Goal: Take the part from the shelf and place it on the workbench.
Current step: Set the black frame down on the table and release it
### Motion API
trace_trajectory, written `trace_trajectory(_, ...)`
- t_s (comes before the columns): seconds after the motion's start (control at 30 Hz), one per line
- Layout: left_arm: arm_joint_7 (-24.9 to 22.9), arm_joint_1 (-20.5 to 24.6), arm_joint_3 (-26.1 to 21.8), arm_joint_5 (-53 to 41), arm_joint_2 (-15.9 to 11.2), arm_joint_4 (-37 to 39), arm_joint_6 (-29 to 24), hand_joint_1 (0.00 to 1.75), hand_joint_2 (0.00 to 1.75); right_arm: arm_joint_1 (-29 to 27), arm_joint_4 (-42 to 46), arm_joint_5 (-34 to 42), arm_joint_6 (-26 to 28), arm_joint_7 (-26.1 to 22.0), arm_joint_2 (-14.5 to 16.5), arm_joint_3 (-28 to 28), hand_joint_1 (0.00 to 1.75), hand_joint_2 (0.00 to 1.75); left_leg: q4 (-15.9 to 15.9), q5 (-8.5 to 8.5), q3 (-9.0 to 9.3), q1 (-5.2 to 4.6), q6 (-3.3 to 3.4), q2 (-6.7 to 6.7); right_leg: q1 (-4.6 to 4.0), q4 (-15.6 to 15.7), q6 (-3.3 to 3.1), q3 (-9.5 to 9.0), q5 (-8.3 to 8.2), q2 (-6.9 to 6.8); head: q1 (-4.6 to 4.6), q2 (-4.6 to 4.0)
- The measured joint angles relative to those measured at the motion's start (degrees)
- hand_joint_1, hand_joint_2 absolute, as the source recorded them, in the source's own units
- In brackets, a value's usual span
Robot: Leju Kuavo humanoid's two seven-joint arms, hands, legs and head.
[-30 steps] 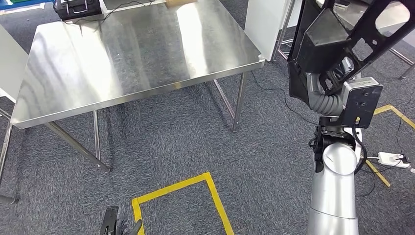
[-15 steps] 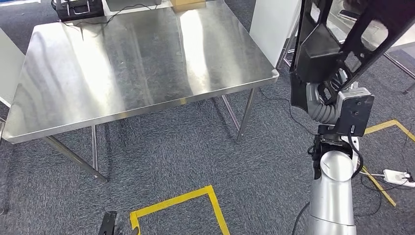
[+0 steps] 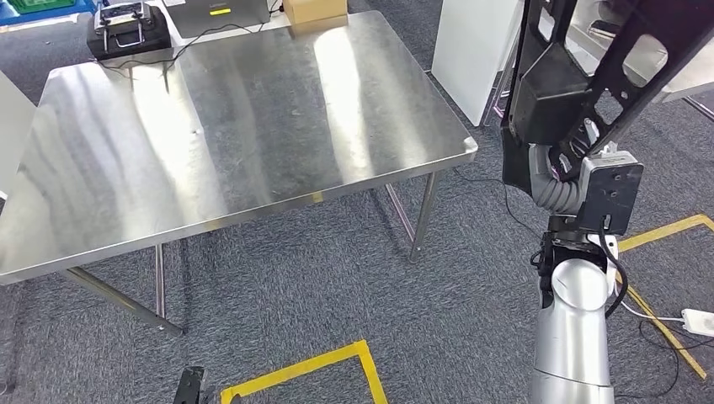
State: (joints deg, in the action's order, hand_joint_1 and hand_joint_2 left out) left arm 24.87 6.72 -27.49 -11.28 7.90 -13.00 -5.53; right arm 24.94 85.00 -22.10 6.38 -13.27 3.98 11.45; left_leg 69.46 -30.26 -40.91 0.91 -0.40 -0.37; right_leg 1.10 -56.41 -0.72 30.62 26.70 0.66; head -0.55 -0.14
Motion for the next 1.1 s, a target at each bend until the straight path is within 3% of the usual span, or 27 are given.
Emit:
trace_trajectory(0.07,0.0,-0.1,0.0,0.2,-0.1,0.0,0.0,0.00,1.75,0.1,-0.2,0.0,0.0,0.1,0.0,0.0,1.75,1.75,-7.6,6.33,1.60,-0.06,0.48,0.18,-0.08,-0.1,0.55,-1.46,1.24,0.11,0.01,-0.01)
trace_trajectory(0.13,-0.1,-0.2,0.0,0.5,-0.2,0.0,0.0,0.00,1.75,0.3,-0.5,-0.7,0.1,0.5,0.0,0.0,1.75,1.75,-11.4,9.36,2.42,-0.46,1.25,0.20,-0.36,-0.2,1.35,-2.08,2.34,0.25,0.03,0.00)
trace_trajectory(0.27,0.8,0.4,-0.1,0.7,-0.2,0.0,1.0,0.00,1.75,1.5,-0.5,-6.1,2.0,2.3,0.0,0.1,1.75,1.75,-12.6,9.02,3.38,-0.71,2.46,-0.12,-0.60,-1.6,2.59,-1.50,4.17,-0.08,-0.03,-0.01)
trace_trajectory(0.3,0.9,0.8,-0.1,0.7,-0.1,-0.1,1.1,0.00,1.75,2.1,-0.3,-7.3,2.2,3.0,0.0,0.2,1.75,1.75,-12.9,8.97,3.73,-0.60,2.80,-0.33,-0.52,-4.1,2.68,-0.19,5.24,-0.21,-0.04,-0.01)
trace_trajectory(0.4,0.5,2.2,-0.1,0.7,-0.1,-0.1,1.1,0.00,1.75,3.5,0.1,-8.7,1.9,4.9,-0.2,0.3,1.75,1.75,-13.1,8.51,4.11,-0.53,3.42,-1.41,-0.19,-15.3,2.97,6.70,8.60,-0.26,-0.06,-0.01)
trace_trajectory(0.43,0.4,2.3,-0.1,0.7,0.0,-0.1,1.2,0.00,1.75,3.6,0.1,-8.9,1.9,5.3,-0.3,0.4,1.75,1.75,-13.0,8.32,4.27,-0.49,3.38,-1.96,-0.04,-17.2,3.41,8.29,8.48,-0.26,-0.05,-0.01)
trace_trajectory(0.47,0.4,2.4,-0.1,0.7,0.0,-0.1,1.2,0.00,1.75,3.7,0.1,-9.2,1.9,5.6,-0.3,0.4,1.75,1.75,-13.0,8.11,4.45,-0.42,3.25,-2.55,0.16,-16.8,4.04,8.88,7.33,-0.25,-0.05,-0.01)
trace_trajectory(0.53,0.4,2.4,-0.2,0.7,0.1,-0.1,1.3,0.00,1.75,4.0,0.1,-9.8,2.0,5.8,-0.5,0.4,1.75,1.75,-12.6,7.60,4.74,-0.18,2.69,-3.81,0.83,-10.3,5.54,7.33,2.84,0.26,-0.05,0.00)
trace_trajectory(0.57,0.4,2.4,-0.2,0.7,0.1,-0.1,1.3,0.00,1.75,4.2,0.1,-10.0,2.1,5.8,-0.7,0.4,1.75,1.75,-12.1,7.27,4.67,-0.17,2.29,-4.41,1.12,-6.6,5.97,6.04,0.91,0.95,-0.02,0.00)
trace_trajectory(0.63,0.4,2.4,-0.2,0.7,0.1,-0.1,1.4,0.00,1.75,4.5,0.0,-10.2,2.1,5.9,-0.8,0.4,1.75,1.75,-11.5,6.80,4.36,-0.16,1.59,-5.43,1.31,-2.6,5.47,4.51,-0.83,1.81,-0.04,-0.01)
trace_trajectory(0.73,0.5,2.1,-0.2,0.7,0.0,-0.1,1.4,0.00,1.75,4.8,-0.1,-10.3,2.2,6.1,-0.8,0.5,1.75,1.75,-11.3,6.55,4.01,-0.05,0.98,-6.00,1.17,-2.4,3.61,4.12,-0.78,0.88,-0.04,-0.01)
trace_trajectory(0.8,0.5,2.2,-0.2,0.6,-0.1,-0.1,1.4,0.00,1.75,5.1,0.0,-10.3,2.2,6.1,-0.8,0.7,1.75,1.75,-8.5,4.86,2.73,-0.13,0.48,-3.68,1.34,-2.3,2.53,3.72,-0.74,0.02,-0.48,-0.01)
trace_trajectory(0.87,0.5,2.4,-0.2,0.6,0.0,-0.1,1.4,0.00,1.75,5.2,-0.1,-10.3,2.2,6.2,-0.8,0.7,1.75,1.75,-1.4,1.56,-0.55,-0.13,0.07,-0.82,1.02,-2.3,1.72,3.38,-0.51,-0.97,-0.89,-0.01)
trace_trajectory(0.93,0.5,2.4,-0.2,0.6,0.0,-0.1,1.4,0.00,1.75,5.2,-0.1,-10.4,2.3,6.2,-0.9,0.7,1.75,1.75,4.5,-0.24,-3.57,-0.04,-0.03,0.05,0.69,-2.3,1.42,3.19,-0.33,-2.04,-0.91,0.00)
trace_trajectory(0.97,0.5,2.4,-0.2,0.5,0.0,-0.1,1.4,0.00,1.75,5.2,-0.2,-10.6,2.4,6.3,-0.9,0.7,1.75,1.75,4.6,0.30,-3.71,-0.06,0.09,0.17,0.55,-2.3,1.33,3.10,-0.26,-2.60,-0.92,-0.01)
trace_trajectory(1.0,0.5,2.3,-0.2,0.5,0.0,-0.1,1.4,0.00,1.75,5.2,-0.2,-10.8,2.4,6.4,-0.9,0.7,1.75,1.75,2.5,1.72,-2.71,-0.11,0.35,0.38,0.43,-2.3,1.25,2.99,-0.19,-3.14,-0.92,-0.01)
trace_trajectory(1.1,0.4,2.6,-0.2,0.1,-0.1,-0.1,1.4,0.00,1.75,5.3,-0.2,-11.6,2.7,6.7,-1.1,0.5,1.75,1.75,-8.1,5.68,3.11,-0.94,1.63,3.41,-0.11,-2.3,1.39,2.59,0.17,-4.62,-0.90,0.00)
